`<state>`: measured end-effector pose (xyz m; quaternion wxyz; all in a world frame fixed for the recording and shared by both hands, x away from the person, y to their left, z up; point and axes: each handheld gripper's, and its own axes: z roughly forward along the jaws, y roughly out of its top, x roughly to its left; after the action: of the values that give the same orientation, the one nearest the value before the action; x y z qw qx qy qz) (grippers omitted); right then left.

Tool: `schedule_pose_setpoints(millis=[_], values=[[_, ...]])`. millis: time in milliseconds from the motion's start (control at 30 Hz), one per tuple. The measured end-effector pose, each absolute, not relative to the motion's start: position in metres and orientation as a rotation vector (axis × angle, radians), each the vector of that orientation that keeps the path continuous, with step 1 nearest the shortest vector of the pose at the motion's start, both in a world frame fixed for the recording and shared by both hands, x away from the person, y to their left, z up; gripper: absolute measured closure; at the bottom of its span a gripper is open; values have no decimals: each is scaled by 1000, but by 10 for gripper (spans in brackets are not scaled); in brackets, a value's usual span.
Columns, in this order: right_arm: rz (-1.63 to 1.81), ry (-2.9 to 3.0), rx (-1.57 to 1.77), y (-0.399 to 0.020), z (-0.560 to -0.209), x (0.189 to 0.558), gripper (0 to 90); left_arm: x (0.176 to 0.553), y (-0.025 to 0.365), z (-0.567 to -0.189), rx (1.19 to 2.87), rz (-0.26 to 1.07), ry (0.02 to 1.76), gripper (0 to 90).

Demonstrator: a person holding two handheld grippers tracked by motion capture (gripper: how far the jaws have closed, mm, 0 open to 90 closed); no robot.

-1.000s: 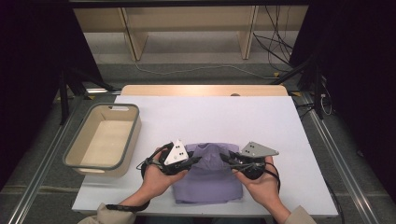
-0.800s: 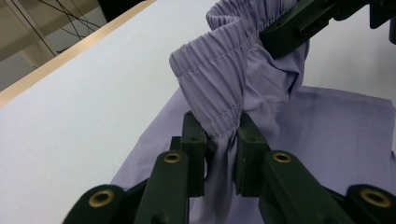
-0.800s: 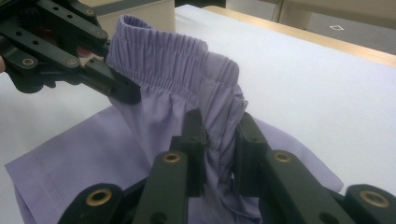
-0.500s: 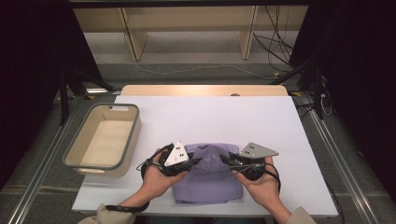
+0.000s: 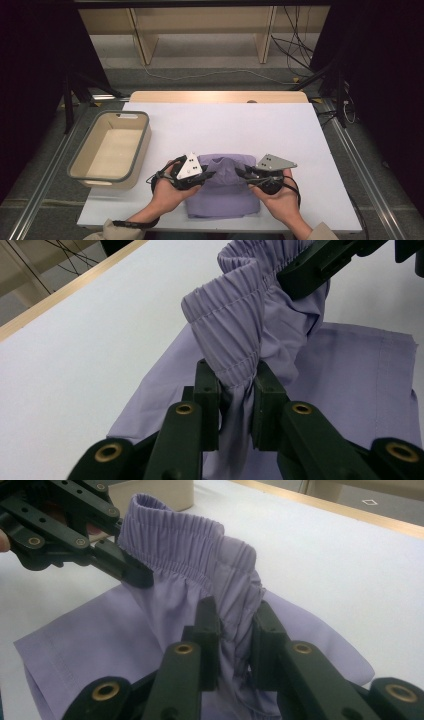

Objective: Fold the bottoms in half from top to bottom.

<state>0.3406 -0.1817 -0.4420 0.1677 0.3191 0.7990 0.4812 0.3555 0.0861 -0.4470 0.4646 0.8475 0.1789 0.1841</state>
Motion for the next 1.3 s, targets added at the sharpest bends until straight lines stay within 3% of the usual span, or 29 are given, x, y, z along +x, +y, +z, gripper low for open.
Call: schedule_pose_setpoints(millis=[1300], values=[[1348, 2323, 905, -180, -448, 338, 775, 354, 87, -455, 2126, 422, 430, 765]])
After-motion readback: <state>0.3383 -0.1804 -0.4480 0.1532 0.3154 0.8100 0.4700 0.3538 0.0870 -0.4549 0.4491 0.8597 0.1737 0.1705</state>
